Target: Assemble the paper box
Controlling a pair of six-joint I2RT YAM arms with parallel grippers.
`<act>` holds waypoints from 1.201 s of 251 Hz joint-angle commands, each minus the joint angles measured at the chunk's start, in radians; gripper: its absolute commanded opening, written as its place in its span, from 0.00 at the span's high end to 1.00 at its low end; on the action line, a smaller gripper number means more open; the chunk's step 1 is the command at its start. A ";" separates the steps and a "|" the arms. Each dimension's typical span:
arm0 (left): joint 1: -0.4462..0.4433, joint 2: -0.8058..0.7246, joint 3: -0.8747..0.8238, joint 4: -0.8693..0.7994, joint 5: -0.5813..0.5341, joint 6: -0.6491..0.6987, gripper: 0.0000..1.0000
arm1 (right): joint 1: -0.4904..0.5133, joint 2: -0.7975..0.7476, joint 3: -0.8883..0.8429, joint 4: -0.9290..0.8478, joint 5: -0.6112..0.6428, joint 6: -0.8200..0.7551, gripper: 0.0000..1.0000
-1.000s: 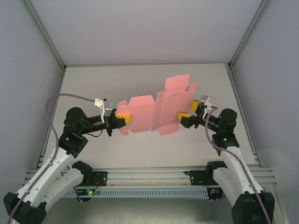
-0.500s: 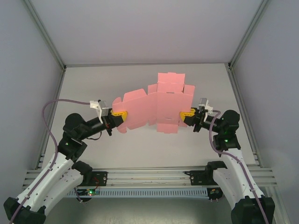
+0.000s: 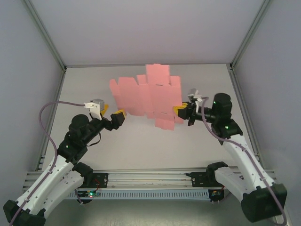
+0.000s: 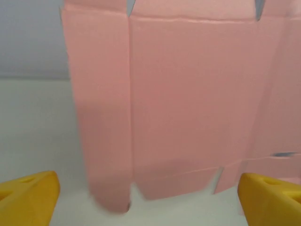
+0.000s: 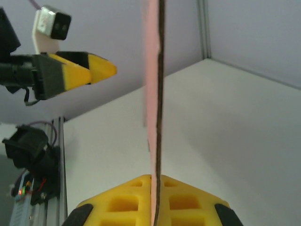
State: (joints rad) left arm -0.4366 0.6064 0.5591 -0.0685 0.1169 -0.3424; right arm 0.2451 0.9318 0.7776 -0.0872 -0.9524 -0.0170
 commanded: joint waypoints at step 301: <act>0.038 0.568 0.396 -0.118 0.214 0.214 0.00 | 0.199 1.105 1.190 -1.287 0.651 -1.125 1.00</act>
State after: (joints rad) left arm -0.4168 1.1042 0.9134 -0.2958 0.0311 -0.2543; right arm 0.4644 1.9854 1.8526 -1.2270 -0.2802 -1.1061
